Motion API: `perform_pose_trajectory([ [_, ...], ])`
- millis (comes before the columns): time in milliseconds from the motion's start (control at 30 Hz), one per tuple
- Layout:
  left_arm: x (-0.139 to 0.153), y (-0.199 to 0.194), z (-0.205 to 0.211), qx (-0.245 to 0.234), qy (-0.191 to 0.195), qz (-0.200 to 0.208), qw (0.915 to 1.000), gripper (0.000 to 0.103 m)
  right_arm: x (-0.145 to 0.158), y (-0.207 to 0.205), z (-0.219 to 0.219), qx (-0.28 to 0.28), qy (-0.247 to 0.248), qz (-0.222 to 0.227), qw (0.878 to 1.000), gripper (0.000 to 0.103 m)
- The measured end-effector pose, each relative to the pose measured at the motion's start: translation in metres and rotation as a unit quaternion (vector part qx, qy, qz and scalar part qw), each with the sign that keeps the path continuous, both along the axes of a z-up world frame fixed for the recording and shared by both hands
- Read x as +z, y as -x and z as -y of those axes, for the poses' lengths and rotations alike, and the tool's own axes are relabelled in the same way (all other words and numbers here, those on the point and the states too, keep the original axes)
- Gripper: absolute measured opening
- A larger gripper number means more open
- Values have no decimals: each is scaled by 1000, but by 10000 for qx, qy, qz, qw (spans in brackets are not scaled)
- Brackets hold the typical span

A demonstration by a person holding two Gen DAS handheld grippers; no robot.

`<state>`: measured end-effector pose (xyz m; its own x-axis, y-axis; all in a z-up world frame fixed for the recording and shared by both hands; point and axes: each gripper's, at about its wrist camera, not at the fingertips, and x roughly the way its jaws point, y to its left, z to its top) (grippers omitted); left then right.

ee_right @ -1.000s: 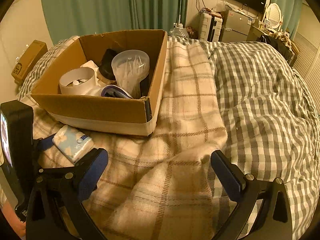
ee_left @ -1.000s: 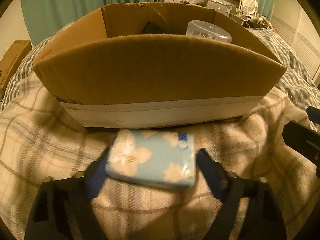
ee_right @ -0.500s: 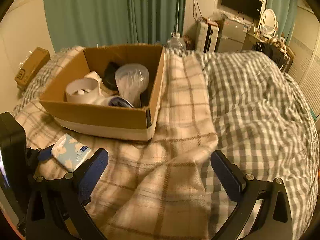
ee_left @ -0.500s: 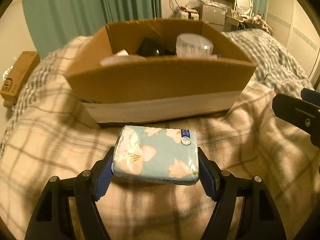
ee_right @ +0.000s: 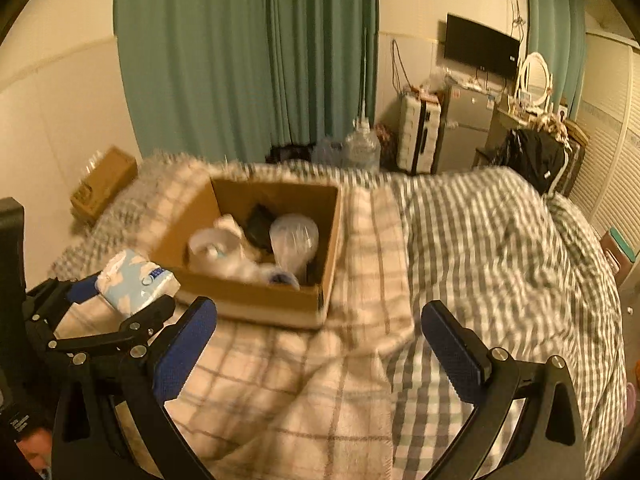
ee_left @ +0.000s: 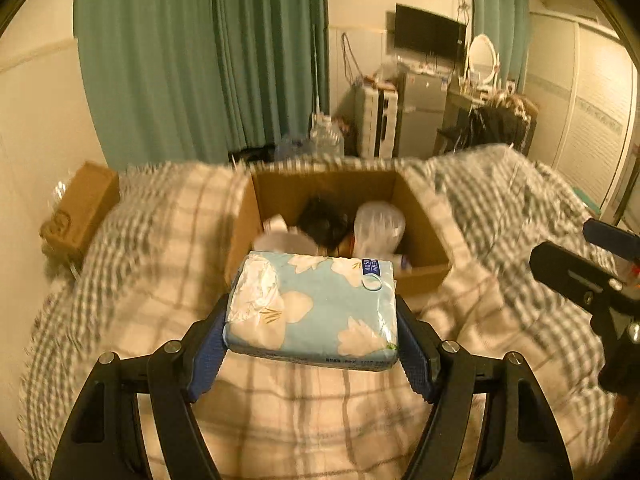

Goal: Organize objects
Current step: 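Carry the tissue pack over the box and release it inside with the left tool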

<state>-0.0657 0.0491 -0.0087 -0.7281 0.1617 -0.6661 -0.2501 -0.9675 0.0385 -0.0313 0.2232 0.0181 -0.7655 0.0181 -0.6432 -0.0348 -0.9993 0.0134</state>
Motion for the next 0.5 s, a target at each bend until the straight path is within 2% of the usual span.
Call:
perform_pose_trajectory([
  [100,21,8,2,1,-69,-186,9998,76,26,7,1,40,-38,-272,9996,103],
  [267,45,37,7,34,-278,-335,9990,76,53,30,5,141,-163,-552,9982,103],
  [400,46,64,9,70,-383,-354,9986,76,61,58,5,168,-181,-656,9975,103],
  [500,33,90,9,71,-470,-258,9985,76,56,82,4,183,-233,-639,9975,103],
])
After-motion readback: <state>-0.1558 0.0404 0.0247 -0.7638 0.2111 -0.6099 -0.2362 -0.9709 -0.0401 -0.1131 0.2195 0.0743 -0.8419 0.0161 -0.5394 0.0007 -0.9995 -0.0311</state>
